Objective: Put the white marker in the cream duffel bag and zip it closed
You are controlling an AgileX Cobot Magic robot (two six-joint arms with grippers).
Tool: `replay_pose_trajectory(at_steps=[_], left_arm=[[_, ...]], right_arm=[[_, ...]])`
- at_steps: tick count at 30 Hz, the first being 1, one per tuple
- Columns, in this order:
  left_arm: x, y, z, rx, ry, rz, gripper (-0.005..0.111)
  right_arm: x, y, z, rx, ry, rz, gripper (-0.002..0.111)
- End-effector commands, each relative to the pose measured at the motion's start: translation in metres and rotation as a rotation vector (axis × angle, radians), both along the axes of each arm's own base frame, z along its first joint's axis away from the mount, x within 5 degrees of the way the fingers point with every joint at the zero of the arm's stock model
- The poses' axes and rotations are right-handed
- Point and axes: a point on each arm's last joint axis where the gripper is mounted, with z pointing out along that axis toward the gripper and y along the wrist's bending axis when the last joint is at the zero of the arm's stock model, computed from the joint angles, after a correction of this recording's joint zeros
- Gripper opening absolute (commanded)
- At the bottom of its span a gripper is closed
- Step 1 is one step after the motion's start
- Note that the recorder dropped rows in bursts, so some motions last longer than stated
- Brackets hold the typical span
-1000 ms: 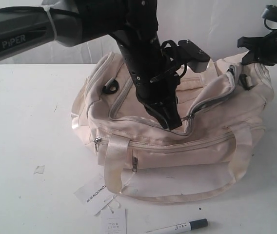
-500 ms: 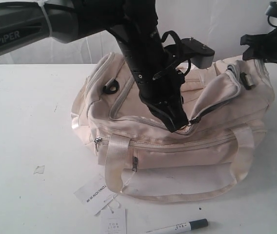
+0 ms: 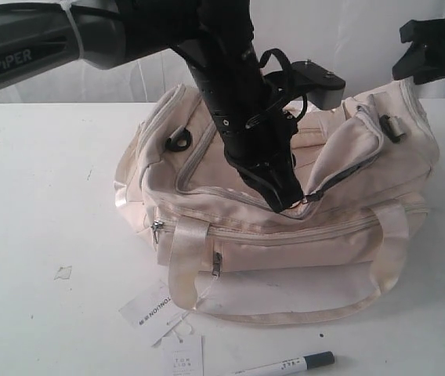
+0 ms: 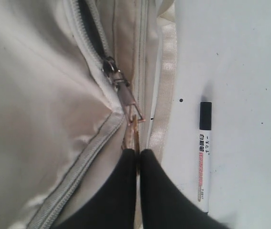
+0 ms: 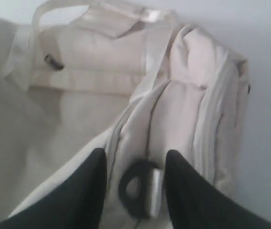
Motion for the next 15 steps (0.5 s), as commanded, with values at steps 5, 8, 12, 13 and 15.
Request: replay_pose_trajectory(at_steps=[5,8,12,13,15], left_arm=[[-0.007,0.001,0.007,-0.001,0.024,-0.018,0.0],[-0.007,0.001,0.007,-0.001,0.024,-0.018,0.0],[-0.007,0.001,0.007,-0.001,0.024,-0.018,0.0],[-0.007,0.001,0.007,-0.001,0.024,-0.018,0.0],[-0.007,0.001,0.007,-0.004,0.024,-0.018,0.0]], right_arm=[[-0.04,-0.003,0.044,-0.191,-0.017,0.134,0.038],[-0.057,0.006,0.048,-0.295,-0.074,0.3,0.038],[-0.078,0.013,0.031,-0.337,-0.049,0.43,0.038],[-0.084,0.015,0.025,-0.338,-0.039,0.465,0.038],[-0.094,0.027,0.014,-0.334,-0.024,0.539,0.038]])
